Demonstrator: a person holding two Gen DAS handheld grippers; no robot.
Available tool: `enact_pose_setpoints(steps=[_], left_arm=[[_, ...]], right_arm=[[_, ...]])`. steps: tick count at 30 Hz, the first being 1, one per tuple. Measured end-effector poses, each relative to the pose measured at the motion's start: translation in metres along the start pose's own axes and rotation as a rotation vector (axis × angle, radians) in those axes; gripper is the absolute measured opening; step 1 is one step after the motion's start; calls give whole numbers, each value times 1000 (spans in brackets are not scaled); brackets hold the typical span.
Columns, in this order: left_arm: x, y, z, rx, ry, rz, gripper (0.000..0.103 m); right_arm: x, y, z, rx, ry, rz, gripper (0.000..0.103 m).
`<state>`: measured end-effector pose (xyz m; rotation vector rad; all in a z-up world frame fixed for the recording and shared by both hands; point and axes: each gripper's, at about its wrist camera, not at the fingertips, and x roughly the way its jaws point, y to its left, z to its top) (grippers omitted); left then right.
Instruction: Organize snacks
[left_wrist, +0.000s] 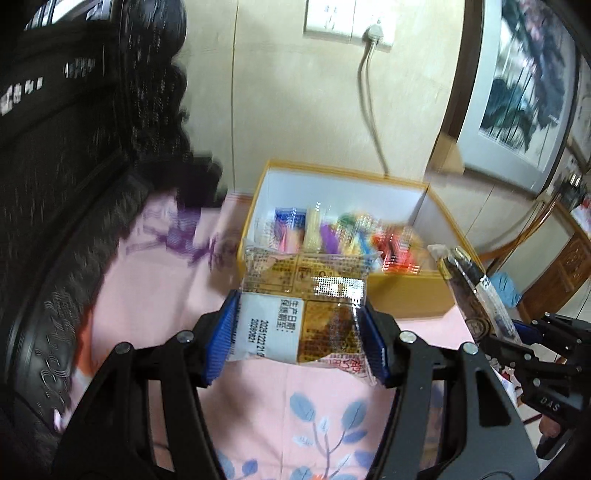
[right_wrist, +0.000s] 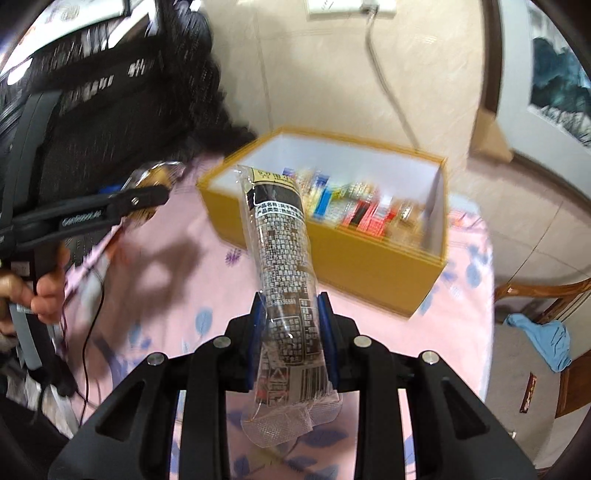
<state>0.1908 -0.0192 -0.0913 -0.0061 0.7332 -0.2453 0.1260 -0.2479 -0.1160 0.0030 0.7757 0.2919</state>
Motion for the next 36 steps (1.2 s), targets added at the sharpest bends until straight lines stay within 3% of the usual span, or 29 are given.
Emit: enact_pose_setpoints(steps=[6,11,20,23,24,25,26,27,31,36], left_arm=[[-11,-16,54,22,-111,-34,62],[-9,-33,90,54,-178,-47,62],[40,-43,125,57,-156,-20,63],[64,-42,125,57,-104,26,69],[71,-42,124,59,-68,60,78],[74,-42,122,61,-48,90,85],[73,-42,120,61,-46,104,96],[70,-42,117,70,-49,113,97],[65,-44,110,90,-31,120,98],[55,-40,105,46,-18,103,98]], right_arm=[[-11,-22,44,36,-136,-65,29],[-8,-38,73,81,-195,-89,29],[40,-55,108,102,-190,-103,30],[64,-60,111,126,-126,-105,42],[67,-61,110,137,-114,-124,65],[66,-61,110,147,-115,-134,79],[62,-60,107,161,-122,-138,86],[59,-58,105,167,-130,-143,102],[52,-51,98,160,-112,-145,102],[45,-43,91,165,-62,-128,102]])
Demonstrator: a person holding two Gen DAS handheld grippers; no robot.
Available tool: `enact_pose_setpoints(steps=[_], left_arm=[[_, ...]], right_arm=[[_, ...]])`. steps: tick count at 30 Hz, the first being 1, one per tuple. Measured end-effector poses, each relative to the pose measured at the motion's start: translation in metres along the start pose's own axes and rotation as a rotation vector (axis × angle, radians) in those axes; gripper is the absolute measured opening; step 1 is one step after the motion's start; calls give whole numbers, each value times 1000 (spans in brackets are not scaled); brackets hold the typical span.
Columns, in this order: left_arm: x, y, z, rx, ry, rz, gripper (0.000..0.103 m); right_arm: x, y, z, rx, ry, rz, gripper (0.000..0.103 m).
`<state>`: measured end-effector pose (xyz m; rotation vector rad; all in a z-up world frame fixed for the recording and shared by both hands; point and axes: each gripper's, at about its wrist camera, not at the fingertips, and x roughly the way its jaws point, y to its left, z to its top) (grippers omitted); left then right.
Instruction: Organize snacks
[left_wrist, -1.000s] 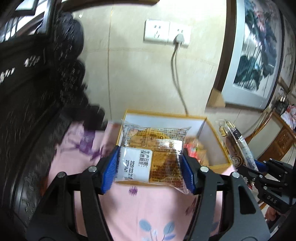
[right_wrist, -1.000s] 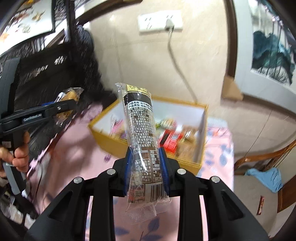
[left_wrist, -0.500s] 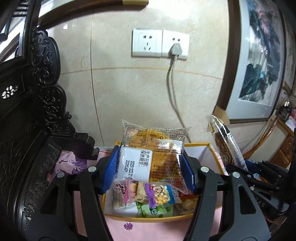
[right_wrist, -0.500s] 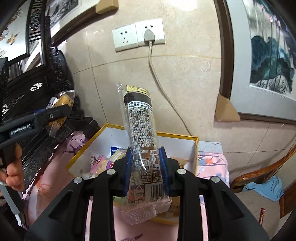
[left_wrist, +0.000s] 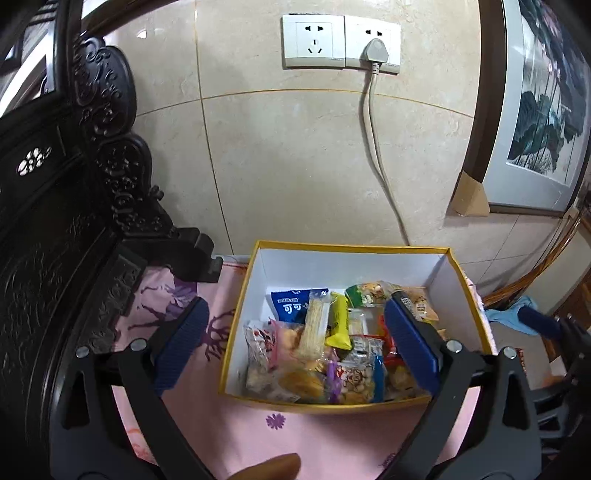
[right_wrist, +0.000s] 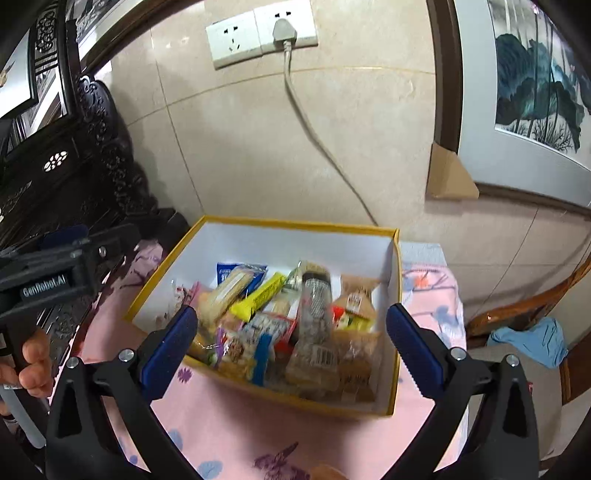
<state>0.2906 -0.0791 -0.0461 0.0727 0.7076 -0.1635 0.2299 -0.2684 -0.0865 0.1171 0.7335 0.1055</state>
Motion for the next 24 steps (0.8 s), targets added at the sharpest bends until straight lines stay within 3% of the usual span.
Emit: enact_pose_setpoints(steps=[24], left_arm=[[-26,1,-11,-1,11,9,98]], right_arm=[[-24,13,-11,-30,15,-12,102]])
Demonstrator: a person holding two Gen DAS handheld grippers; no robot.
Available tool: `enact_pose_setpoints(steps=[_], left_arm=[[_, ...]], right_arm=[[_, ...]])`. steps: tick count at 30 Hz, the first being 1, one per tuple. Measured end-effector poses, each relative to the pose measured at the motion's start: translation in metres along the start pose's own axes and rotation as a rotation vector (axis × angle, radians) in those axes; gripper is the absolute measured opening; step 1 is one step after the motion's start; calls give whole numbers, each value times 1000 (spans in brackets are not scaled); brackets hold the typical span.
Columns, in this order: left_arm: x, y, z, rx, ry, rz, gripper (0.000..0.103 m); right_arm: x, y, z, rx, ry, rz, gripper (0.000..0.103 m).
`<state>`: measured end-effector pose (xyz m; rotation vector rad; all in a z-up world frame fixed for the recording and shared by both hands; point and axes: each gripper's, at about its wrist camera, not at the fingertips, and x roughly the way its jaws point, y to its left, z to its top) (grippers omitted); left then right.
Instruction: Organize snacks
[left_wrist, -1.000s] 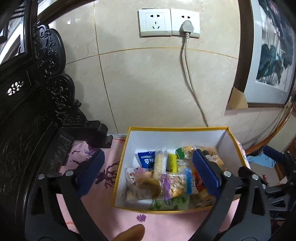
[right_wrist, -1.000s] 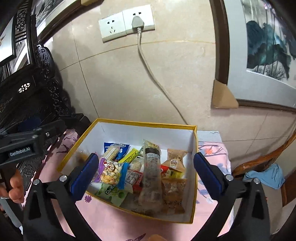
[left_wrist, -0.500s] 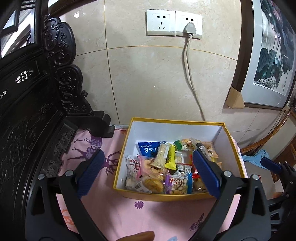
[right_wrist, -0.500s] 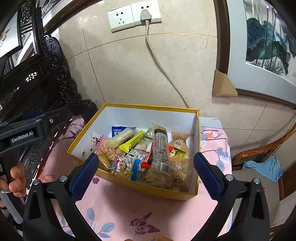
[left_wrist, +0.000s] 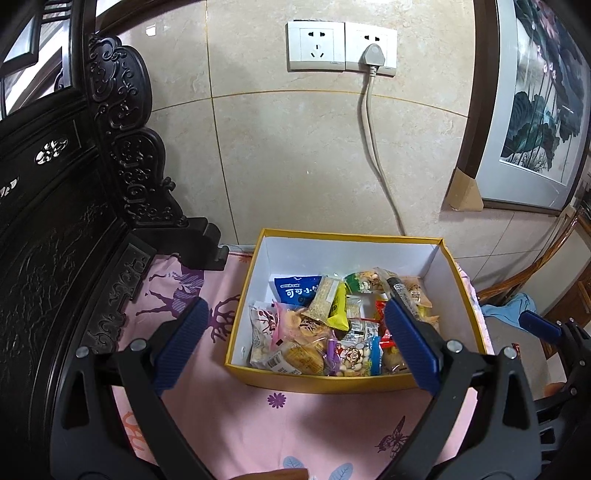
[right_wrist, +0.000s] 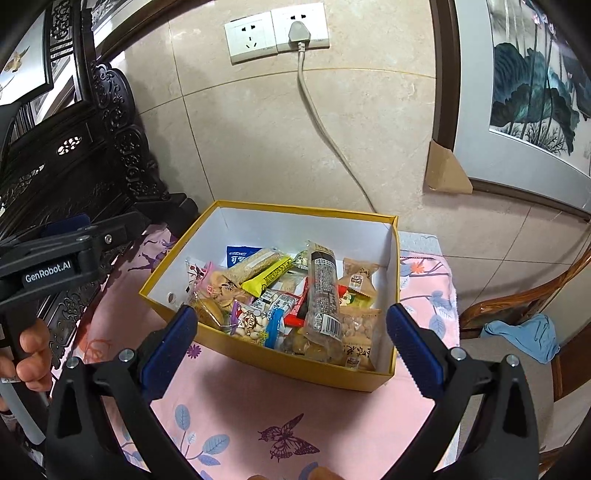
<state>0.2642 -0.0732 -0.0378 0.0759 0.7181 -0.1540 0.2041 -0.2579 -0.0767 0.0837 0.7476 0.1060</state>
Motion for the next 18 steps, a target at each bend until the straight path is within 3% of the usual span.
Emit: enact_pose_setpoints(steps=[18], left_arm=[[0,1,1,-4,-2,-3,98]], right_arm=[[2,0,0,-5,2,-7,102]])
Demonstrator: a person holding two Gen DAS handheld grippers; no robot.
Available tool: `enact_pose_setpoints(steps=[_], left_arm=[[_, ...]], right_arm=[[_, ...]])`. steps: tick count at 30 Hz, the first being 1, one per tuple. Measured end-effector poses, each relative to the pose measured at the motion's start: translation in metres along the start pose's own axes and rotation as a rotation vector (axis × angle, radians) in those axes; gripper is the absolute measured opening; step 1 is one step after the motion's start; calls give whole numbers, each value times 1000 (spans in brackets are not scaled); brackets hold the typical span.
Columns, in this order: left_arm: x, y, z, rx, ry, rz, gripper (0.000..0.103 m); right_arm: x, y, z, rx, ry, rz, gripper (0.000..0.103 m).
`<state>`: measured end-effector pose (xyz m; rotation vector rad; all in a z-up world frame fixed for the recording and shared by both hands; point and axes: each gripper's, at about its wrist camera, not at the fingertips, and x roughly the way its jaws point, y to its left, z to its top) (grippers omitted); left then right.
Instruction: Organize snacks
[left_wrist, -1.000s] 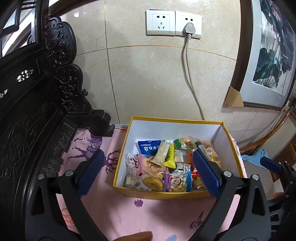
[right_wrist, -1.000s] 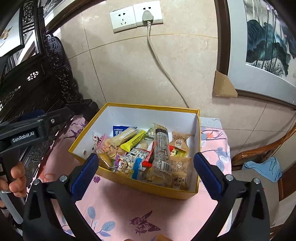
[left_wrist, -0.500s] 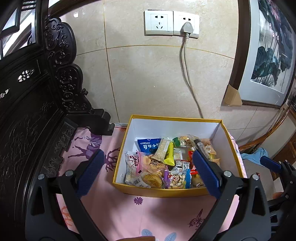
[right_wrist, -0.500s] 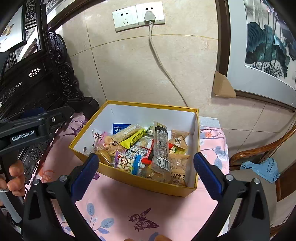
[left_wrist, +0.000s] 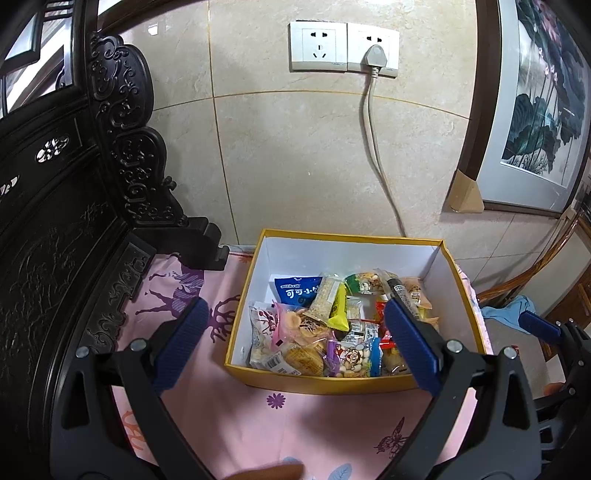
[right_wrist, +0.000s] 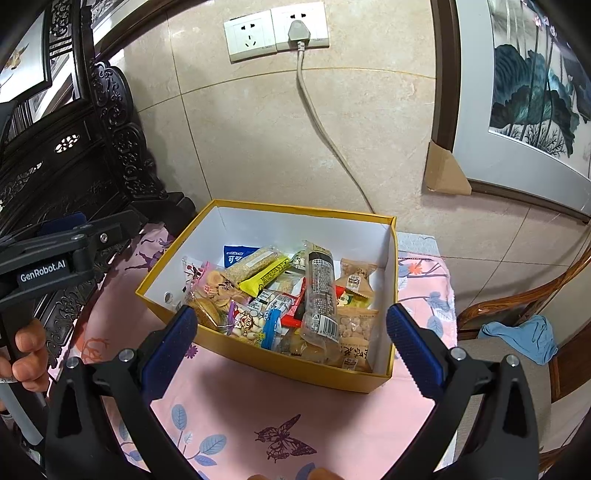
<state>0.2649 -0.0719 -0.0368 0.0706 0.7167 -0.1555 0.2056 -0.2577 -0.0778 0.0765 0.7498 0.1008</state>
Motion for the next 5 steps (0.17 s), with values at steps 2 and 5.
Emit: enact_pose_setpoints(steps=[2,5], left_arm=[[0,0,0,-1,0,1,98],[0,0,0,-2,0,2,98]], right_arm=[[0,0,0,0,-1,0,102],[0,0,0,-1,-2,1,102]])
